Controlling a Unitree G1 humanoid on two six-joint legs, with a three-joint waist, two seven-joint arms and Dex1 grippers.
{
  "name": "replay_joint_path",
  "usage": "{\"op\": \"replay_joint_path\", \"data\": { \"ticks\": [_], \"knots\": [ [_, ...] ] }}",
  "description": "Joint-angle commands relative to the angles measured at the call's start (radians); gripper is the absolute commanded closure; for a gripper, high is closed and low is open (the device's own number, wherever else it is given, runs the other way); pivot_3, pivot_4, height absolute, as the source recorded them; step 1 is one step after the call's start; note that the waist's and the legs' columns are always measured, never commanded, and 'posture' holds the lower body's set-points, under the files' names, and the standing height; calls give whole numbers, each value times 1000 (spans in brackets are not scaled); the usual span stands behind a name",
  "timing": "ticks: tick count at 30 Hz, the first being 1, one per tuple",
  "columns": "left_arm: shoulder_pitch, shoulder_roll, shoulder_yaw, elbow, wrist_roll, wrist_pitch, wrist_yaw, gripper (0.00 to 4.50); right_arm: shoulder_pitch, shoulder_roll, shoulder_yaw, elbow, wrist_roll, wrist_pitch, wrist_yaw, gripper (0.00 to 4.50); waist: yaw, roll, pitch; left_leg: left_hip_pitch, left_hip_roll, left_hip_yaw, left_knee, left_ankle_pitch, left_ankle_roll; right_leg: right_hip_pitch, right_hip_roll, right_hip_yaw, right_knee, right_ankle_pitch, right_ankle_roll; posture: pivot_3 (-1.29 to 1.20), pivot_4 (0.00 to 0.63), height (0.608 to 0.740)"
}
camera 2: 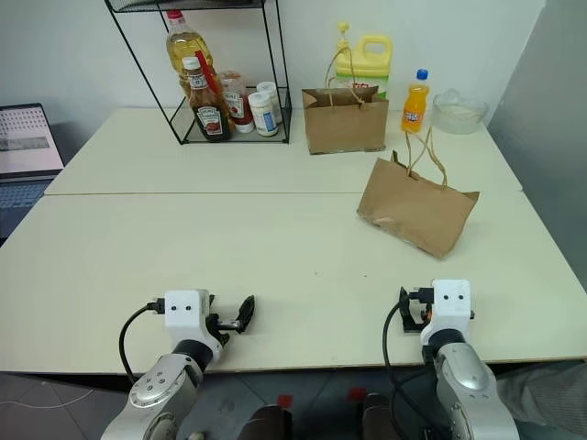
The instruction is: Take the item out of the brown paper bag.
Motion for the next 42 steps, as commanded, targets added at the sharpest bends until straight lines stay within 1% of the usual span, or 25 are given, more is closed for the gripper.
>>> {"op": "replay_joint_path", "data": {
  "ticks": [1, 13, 22, 24, 28, 31, 33, 36, 39, 42],
  "knots": [
    [-2, 8, 4, 21, 3, 5, -6, 15, 2, 4, -2, -42, -2, -23, -3, 0, 0, 0, 0, 0, 0, 0, 0, 0, 0, 0, 0, 0, 0, 0, 0, 0, 150, 740],
    [-7, 10, 2, 39, -5, -10, -24, 15, -14, 5, -8, -27, 0, -29, 0, 0, 0, 0, 0, 0, 0, 0, 0, 0, 0, 0, 0, 0, 0, 0, 0, 0, 150, 740],
    [-20, 29, -20, 81, 6, -49, -59, 15, -15, -25, -14, -32, 8, -60, 31, 0, 0, 1, 0, 0, 0, 0, 0, 0, 0, 0, 0, 0, 0, 0, 0, 0, 150, 740],
    [-25, 42, -20, 94, 9, -67, -73, 15, -12, -53, -15, -46, 24, -74, 74, 0, 1, 1, 0, 0, 0, 0, 0, 0, 0, 0, 0, 0, 0, 0, 0, 0, 150, 740],
    [-75, 115, -37, 99, -11, -86, -169, 15, -51, -131, -61, -69, 107, -45, 185, 0, 2, 0, 0, 0, 0, 0, 0, 0, 0, 1, 0, 0, 0, 0, 1, 0, 150, 740],
    [-164, 189, -46, 90, -61, -57, -277, 15, -121, -193, -138, -76, 194, 25, 241, 0, 3, -1, 1, -1, -1, 0, 1, 0, 0, 1, 0, 0, 0, 0, 1, 0, 150, 740],
    [-261, 240, -33, 95, -123, -6, -353, 15, -184, -235, -193, -78, 255, 77, 268, 0, 3, -3, 2, -1, -1, -1, 2, 0, 0, 0, 0, 0, 0, 2, 3, 0, 150, 740],
    [-452, 317, -17, 116, -221, 98, -456, 15, -288, -303, -254, -66, 319, 148, 291, 0, 3, -4, 3, -2, -1, -1, 2, 0, 0, 0, 1, -1, 1, 6, 1, 0, 150, 740],
    [-693, 403, -23, 172, -324, 176, -601, 15, -440, -393, -297, 7, 350, 202, 307, 0, 1, -5, 4, -2, -1, -1, 2, 0, 0, 1, 1, 0, 0, 7, 2, 0, 150, 740],
    [-811, 444, -33, 215, -379, 211, -682, 15, -529, -443, -301, 70, 359, 228, 311, 0, -2, -5, 4, -2, -1, -1, 2, 0, 0, 0, 1, 0, 0, 7, 2, 0, 150, 740]
  ]
}}
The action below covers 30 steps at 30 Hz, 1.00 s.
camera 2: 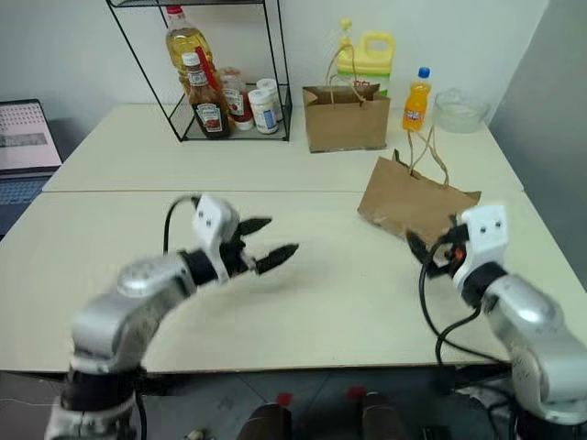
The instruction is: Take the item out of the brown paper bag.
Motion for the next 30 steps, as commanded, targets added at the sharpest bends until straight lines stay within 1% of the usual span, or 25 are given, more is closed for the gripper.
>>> {"op": "replay_joint_path", "data": {
  "ticks": [1, 3, 6, 9, 11, 15, 23, 28, 30],
  "knots": [
    [-103, 37, -5, 33, -79, 39, -109, 15, -87, -58, -21, 61, 17, 22, 17, 0, -1, 0, 0, 0, 0, 0, 0, 0, 1, 0, 0, 0, 0, 0, 0, 0, 150, 740],
    [-177, 53, -13, 69, -92, 44, -152, 15, -148, -92, -15, 119, 21, 21, 32, 0, -1, 0, 1, 0, 0, 0, -1, -1, 2, 0, 0, 0, 0, -1, -1, 0, 150, 740],
    [-287, 79, -28, 140, -95, 39, -217, 15, -301, -164, 17, 319, -15, -2, 57, 0, -1, 0, 9, -1, 0, 0, 0, -1, 2, -1, 0, 1, 1, 0, -1, 0, 150, 740],
    [-327, 87, -40, 184, -76, 17, -243, 15, -396, -204, 62, 459, -29, -13, 95, 0, 0, 0, 11, -1, 0, 1, 1, -1, 2, -1, 0, 1, 0, 0, 0, 0, 150, 740],
    [-335, 82, -44, 208, -64, 3, -244, 15, -481, -208, 91, 586, -41, -31, 126, 0, -1, 0, 11, -1, 0, 1, 1, -1, 2, -1, 0, 1, 0, 0, 0, 0, 150, 740],
    [-315, 92, -54, 208, -52, -14, -260, 15, -632, -182, 121, 812, -20, -24, 196, 0, -3, 1, 17, -2, 0, 1, 1, -1, 2, -2, 0, 2, 1, 0, 0, 0, 150, 740],
    [-309, 108, -34, 186, -66, -5, -258, 15, -833, -133, 201, 1182, -77, -122, 317, 0, 0, 1, 18, -4, 0, 2, 1, -1, 2, -4, 0, 1, 1, 1, 0, 0, 150, 740],
    [-282, 122, -20, 164, -72, -3, -251, 15, -923, -98, 196, 1369, -90, -156, 353, 0, 0, 2, 19, -4, 0, 2, 1, -1, 2, -4, 0, 1, 2, 1, 0, 0, 150, 740],
    [-271, 125, -14, 157, -71, -4, -243, 15, -956, -83, 179, 1442, -92, -175, 343, 0, 0, 2, 19, -4, 0, 2, 1, -1, 2, -4, 0, 1, 2, 1, 0, 0, 150, 740]
  ]
}}
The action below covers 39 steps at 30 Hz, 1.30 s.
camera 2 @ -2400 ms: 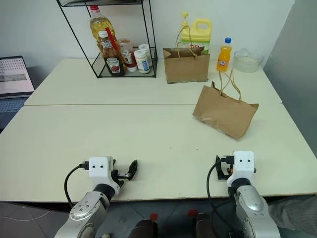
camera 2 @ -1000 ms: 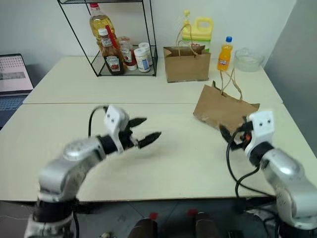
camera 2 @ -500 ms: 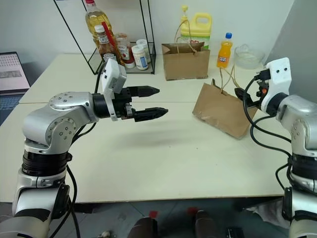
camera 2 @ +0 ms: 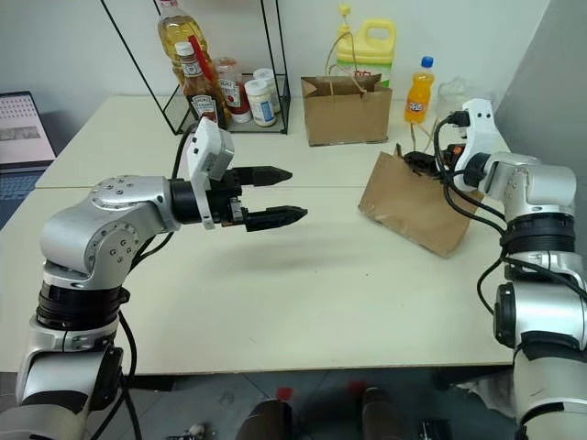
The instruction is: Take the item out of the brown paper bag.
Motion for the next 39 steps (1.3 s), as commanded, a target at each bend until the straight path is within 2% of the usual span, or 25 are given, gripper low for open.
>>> {"op": "replay_joint_path", "data": {
  "ticks": [1, 5, 8, 16, 18, 19, 25, 31, 36, 39],
  "knots": [
    [7, 17, 42, -40, -10, -10, 10, 15, -78, 9, -39, 91, -7, -49, 6, 0, 0, 0, 0, 0, 0, 0, 0, 0, 0, 0, 0, 0, 0, 0, 0, 0, 150, 740],
    [23, 25, 54, -52, -13, -8, 18, 15, -103, 16, -42, 147, -21, -106, 34, 0, 0, 0, 0, 0, 0, 0, 0, 0, 0, 0, 0, 0, 1, 0, 0, 0, 150, 740],
    [34, 30, 62, -54, -13, -11, 21, 0, -125, 18, -69, 174, -5, -115, 45, 610, 0, 0, 0, 0, 0, 0, 0, 0, 0, 0, 0, 0, 1, 0, 0, 0, 150, 740],
    [25, 27, 58, -44, -8, -21, 21, 0, -155, 28, -101, 208, -4, -117, 65, 3665, 0, 1, 1, 0, 0, 0, 0, 0, 0, 0, 0, 0, 1, 0, 0, 0, 150, 740],
    [23, 26, 57, -44, -8, -22, 21, 0, -151, 27, -104, 204, -5, -117, 69, 4321, 0, 1, 1, 0, 0, 0, 1, 0, 0, 0, 0, 0, 1, 0, 0, 0, 150, 740],
    [22, 25, 57, -44, -8, -22, 21, 0, -149, 26, -105, 200, -5, -115, 71, 4462, 0, 1, 1, 0, 0, 0, 1, 0, 0, 0, 0, 0, 1, 0, 0, 0, 150, 740],
    [18, 18, 57, -51, -14, -19, 26, 0, -119, 20, -83, 137, -13, -111, 107, 4462, 0, 1, 1, 0, 0, 0, 1, 0, 0, 0, 0, 0, 2, 0, 0, 0, 150, 740],
    [37, 22, 69, -66, -26, -9, 27, 0, -87, 31, -68, -44, 19, -40, 142, 4462, 0, 2, 1, 0, 0, 0, 1, 0, 0, -1, 0, 0, 2, 0, 0, 0, 150, 740],
    [86, 33, 109, -112, -55, 18, 56, 0, -65, 86, -48, -232, 58, 46, 153, 4462, -7, 2, 2, 0, 0, 1, 2, 0, 0, -4, 0, 1, 10, 0, 0, 0, 150, 740],
    [136, 50, 154, -147, -83, 39, 74, 0, -73, 135, -19, -277, 63, 51, 157, 4462, -13, 3, 2, 0, 0, 1, 3, 0, 0, -6, 0, 1, 15, -1, -2, 0, 150, 740]
  ]
}}
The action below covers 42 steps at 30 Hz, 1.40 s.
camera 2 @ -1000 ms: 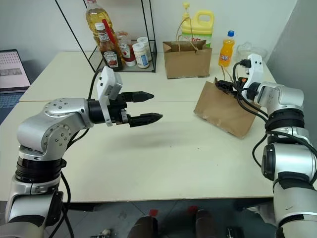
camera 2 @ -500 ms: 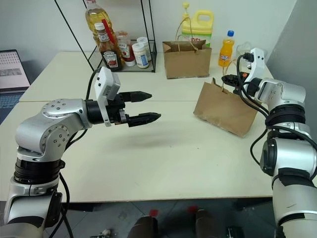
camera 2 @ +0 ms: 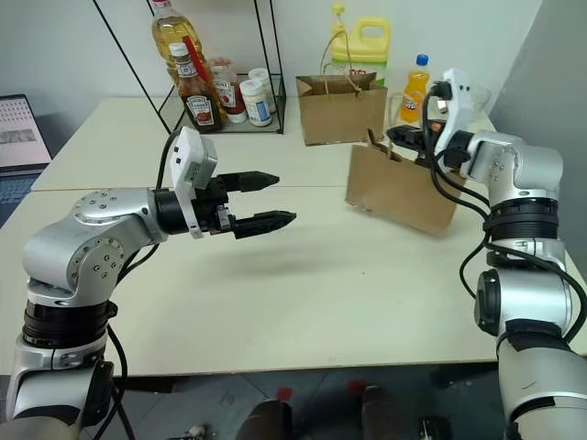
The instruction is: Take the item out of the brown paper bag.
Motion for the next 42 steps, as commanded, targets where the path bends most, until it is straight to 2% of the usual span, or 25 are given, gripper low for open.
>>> {"op": "replay_joint_path", "data": {
  "ticks": [1, 7, 18, 27, 36, 39, 42],
  "knots": [
    [37, 37, 79, -69, -39, 18, 22, 0, -36, 40, 16, -67, 31, -17, 22, 4462, -3, 0, 0, 0, 0, 0, 0, 0, 0, 0, 0, 0, 1, 0, 0, 0, 150, 740],
    [120, 74, 221, -145, -132, 94, 98, 0, -98, 169, 84, 56, -3, -162, 95, 4462, -14, 0, 0, 0, 0, -1, 1, 0, 0, 0, 0, 0, 2, 0, 0, 0, 150, 740],
    [307, 115, 399, -313, -257, 180, 237, 0, -266, 362, 142, 490, -114, -577, 259, 4462, -13, 0, 1, -5, 0, -1, 1, 1, -1, -3, 0, -1, 1, 0, 0, 0, 150, 740],
    [412, 135, 477, -389, -339, 195, 326, 0, -310, 429, 138, 675, -200, -731, 264, 4462, -11, -1, 1, -5, 1, -1, 1, 2, -2, -4, -1, -1, 2, 0, 0, 0, 150, 740],
    [422, 161, 458, -385, -388, 179, 370, 0, -267, 451, 146, 717, -282, -806, 215, 4462, -12, -1, 1, -5, 1, -2, 1, 2, -4, -4, 0, -2, 3, 0, 0, 0, 150, 740],
    [401, 168, 435, -366, -388, 170, 370, 0, -268, 439, 139, 715, -292, -810, 227, 3863, -12, -1, 1, -5, 1, -2, 1, 2, -4, -3, 0, -2, 3, 0, 0, 0, 150, 740],
    [384, 172, 410, -338, -373, 158, 359, 0, -276, 415, 137, 706, -297, -804, 250, 2869, -12, -1, 1, -5, 1, -2, 1, 2, -4, -3, 0, -2, 3, 0, 0, 0, 150, 740]
  ]
}}
